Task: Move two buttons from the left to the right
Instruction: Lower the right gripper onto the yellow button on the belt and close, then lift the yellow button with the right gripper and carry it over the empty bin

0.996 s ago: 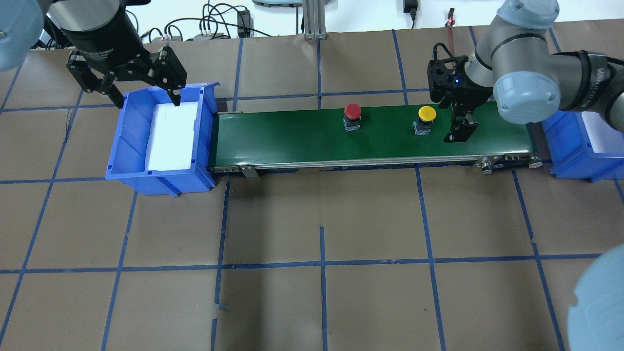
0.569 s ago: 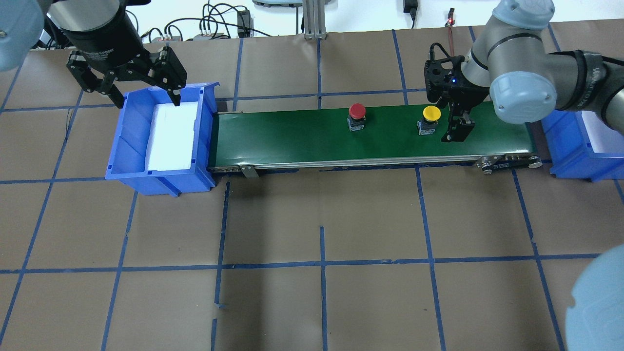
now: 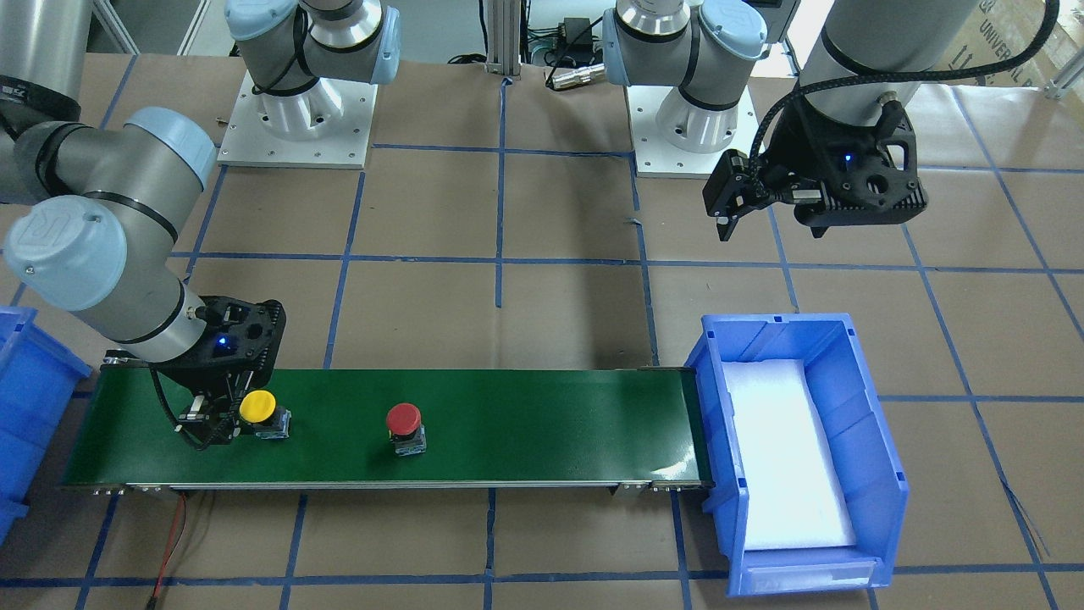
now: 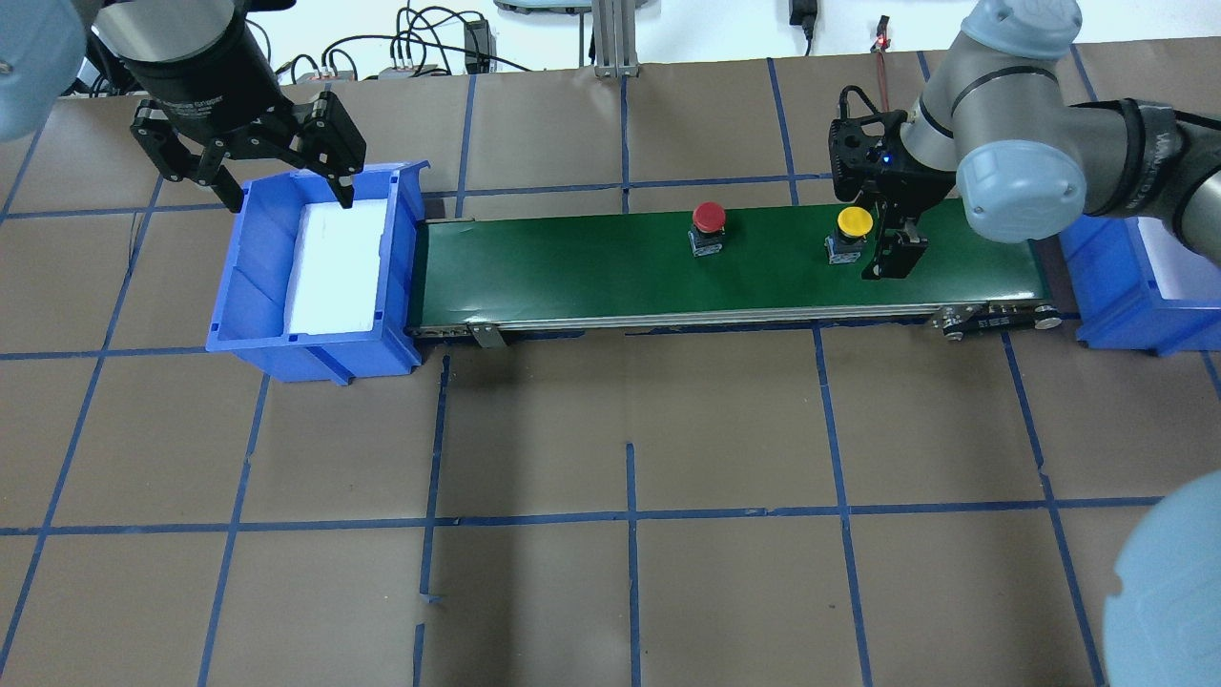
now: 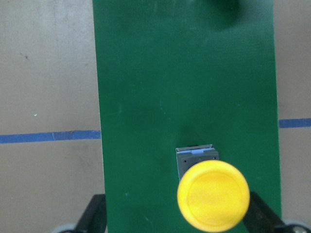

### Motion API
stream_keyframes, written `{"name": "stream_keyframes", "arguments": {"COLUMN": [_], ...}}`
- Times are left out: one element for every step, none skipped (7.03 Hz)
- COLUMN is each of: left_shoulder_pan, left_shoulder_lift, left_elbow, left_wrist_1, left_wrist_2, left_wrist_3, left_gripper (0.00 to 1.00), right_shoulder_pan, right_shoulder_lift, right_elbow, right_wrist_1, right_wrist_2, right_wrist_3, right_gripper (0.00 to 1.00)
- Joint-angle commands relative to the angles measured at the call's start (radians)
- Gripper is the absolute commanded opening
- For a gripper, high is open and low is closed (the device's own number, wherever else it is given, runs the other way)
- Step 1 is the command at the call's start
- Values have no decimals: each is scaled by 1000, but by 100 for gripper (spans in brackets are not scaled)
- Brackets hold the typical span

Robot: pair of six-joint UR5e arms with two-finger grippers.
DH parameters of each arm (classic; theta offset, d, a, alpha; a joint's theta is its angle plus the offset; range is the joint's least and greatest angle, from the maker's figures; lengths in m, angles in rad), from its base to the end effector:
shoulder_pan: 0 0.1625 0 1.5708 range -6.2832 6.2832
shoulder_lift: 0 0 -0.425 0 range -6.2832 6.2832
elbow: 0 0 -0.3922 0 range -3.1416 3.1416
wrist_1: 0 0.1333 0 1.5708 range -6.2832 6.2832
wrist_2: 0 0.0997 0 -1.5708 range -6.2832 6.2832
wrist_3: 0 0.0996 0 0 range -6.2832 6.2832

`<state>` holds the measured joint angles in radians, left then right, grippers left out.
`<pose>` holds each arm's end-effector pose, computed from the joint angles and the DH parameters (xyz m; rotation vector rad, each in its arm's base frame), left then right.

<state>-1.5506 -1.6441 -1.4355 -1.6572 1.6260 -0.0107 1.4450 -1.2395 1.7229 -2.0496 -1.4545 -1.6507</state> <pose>-0.1173 -0.5223 0.5088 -0.0466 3.0859 0.0381 0.0703 -0.5983 0.2827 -2.1145 2.2144 -0.1339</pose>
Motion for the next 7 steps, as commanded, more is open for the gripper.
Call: {"name": "stream_keyframes", "arguments": {"left_shoulder_pan": [1, 1, 0, 1, 1, 1, 1], "left_shoulder_lift": [1, 1, 1, 1, 1, 1, 1], "left_elbow": [0, 0, 1, 1, 1, 1, 3], "left_wrist_1": [-1, 1, 1, 1, 1, 1, 1], "left_wrist_2": [0, 0, 0, -2, 0, -2, -2], "left_wrist_3": [0, 0, 0, 0, 0, 0, 0], "left_gripper": [100, 100, 100, 100, 100, 100, 100], "right_shoulder_pan": [0, 0, 0, -3, -5, -11, -37], "right_shoulder_lift": [3, 2, 3, 3, -3, -6, -6], "right_elbow": [-2, -3, -2, -5, -8, -37, -93], "right_wrist_1": [0, -7, -41, -43, -44, -44, -26], "right_wrist_2": [0, -1, -4, -6, -26, -29, -46], "right_wrist_3": [0, -1, -3, -3, -9, -9, -14], "right_gripper": [84, 65, 27, 13, 8, 8, 8]}}
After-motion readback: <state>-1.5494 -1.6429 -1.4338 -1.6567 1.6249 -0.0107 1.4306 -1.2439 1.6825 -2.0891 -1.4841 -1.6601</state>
